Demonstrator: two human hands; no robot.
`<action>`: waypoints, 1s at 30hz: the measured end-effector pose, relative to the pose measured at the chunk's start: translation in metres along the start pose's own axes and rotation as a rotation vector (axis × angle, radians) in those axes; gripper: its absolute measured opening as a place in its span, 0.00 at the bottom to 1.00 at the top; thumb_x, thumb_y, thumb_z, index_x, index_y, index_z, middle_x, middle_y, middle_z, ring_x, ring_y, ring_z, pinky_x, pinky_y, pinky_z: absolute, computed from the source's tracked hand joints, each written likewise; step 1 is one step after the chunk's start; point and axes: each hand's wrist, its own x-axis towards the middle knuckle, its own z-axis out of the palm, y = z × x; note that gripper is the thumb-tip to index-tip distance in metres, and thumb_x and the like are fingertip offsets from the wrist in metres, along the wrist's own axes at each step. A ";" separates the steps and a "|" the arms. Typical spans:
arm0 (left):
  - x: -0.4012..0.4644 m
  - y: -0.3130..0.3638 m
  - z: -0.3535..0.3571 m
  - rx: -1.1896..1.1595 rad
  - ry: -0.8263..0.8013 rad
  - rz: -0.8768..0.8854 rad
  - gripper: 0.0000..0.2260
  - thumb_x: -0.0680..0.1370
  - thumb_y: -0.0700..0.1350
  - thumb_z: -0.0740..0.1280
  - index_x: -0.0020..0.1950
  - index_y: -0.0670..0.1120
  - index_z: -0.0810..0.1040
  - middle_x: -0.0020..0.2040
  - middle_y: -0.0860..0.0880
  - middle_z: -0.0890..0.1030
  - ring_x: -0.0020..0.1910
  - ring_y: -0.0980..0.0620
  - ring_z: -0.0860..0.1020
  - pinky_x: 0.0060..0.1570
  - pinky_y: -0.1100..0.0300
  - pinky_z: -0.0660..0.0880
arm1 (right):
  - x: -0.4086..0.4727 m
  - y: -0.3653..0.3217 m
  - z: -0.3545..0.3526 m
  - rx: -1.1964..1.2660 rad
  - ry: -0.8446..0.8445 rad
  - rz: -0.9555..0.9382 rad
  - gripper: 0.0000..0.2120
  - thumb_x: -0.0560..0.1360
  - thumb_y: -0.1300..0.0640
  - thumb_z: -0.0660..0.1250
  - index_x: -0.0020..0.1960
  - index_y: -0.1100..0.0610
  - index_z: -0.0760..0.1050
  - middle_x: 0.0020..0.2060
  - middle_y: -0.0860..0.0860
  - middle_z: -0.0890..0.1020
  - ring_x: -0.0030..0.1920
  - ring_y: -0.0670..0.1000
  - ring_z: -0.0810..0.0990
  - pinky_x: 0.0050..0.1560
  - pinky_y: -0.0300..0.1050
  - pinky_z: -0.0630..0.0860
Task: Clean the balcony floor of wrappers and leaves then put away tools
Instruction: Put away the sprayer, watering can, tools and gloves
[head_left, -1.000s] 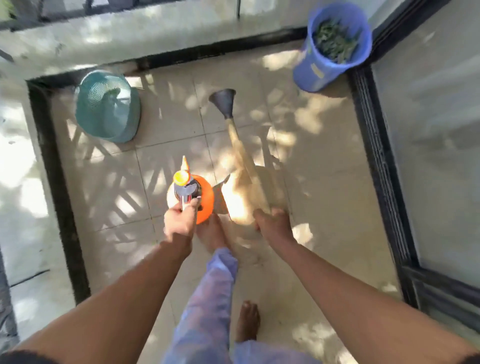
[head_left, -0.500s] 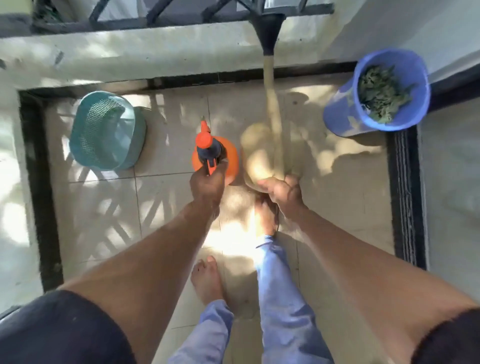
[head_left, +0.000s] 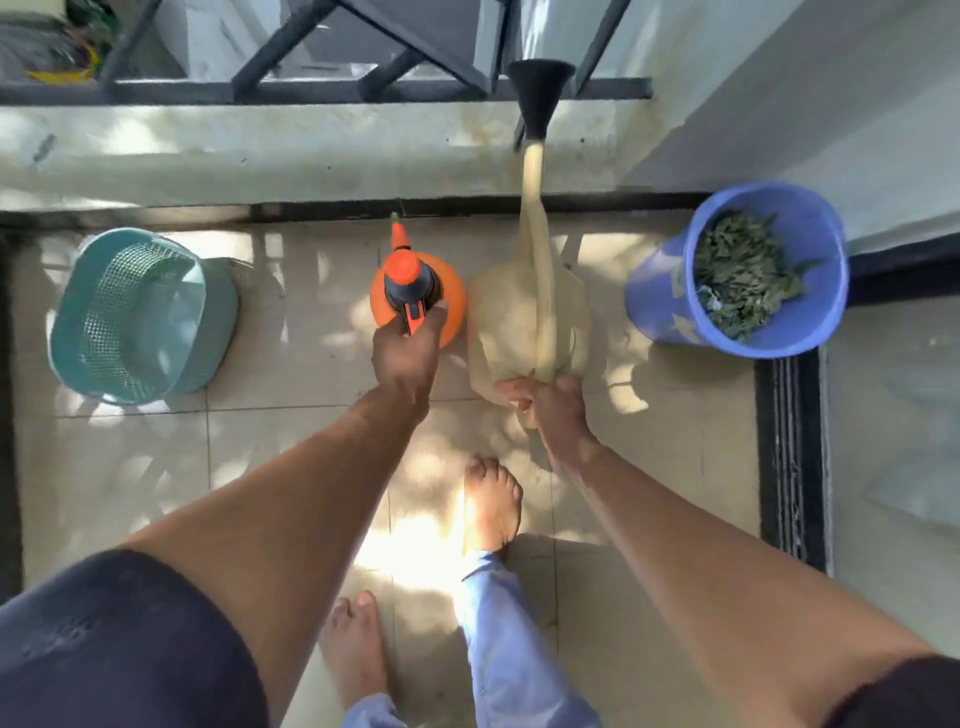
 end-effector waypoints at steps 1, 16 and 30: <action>0.004 0.002 0.004 0.003 -0.007 -0.014 0.18 0.73 0.58 0.73 0.57 0.49 0.84 0.51 0.51 0.85 0.53 0.49 0.81 0.59 0.53 0.76 | 0.005 -0.002 -0.001 -0.003 0.007 0.007 0.14 0.67 0.60 0.74 0.49 0.68 0.83 0.32 0.44 0.81 0.37 0.41 0.79 0.41 0.34 0.74; 0.029 0.022 0.030 0.002 -0.031 0.001 0.12 0.74 0.54 0.75 0.51 0.48 0.83 0.45 0.53 0.82 0.46 0.52 0.77 0.50 0.57 0.71 | 0.055 -0.033 0.001 -0.016 0.013 0.033 0.13 0.64 0.57 0.69 0.44 0.66 0.82 0.44 0.57 0.88 0.51 0.56 0.86 0.46 0.45 0.75; 0.020 0.037 0.019 0.346 -0.022 0.076 0.10 0.74 0.52 0.69 0.37 0.49 0.73 0.38 0.47 0.80 0.38 0.46 0.76 0.42 0.55 0.73 | 0.072 -0.034 0.002 -0.088 0.050 0.025 0.09 0.66 0.62 0.67 0.41 0.68 0.78 0.35 0.53 0.87 0.33 0.45 0.84 0.36 0.40 0.73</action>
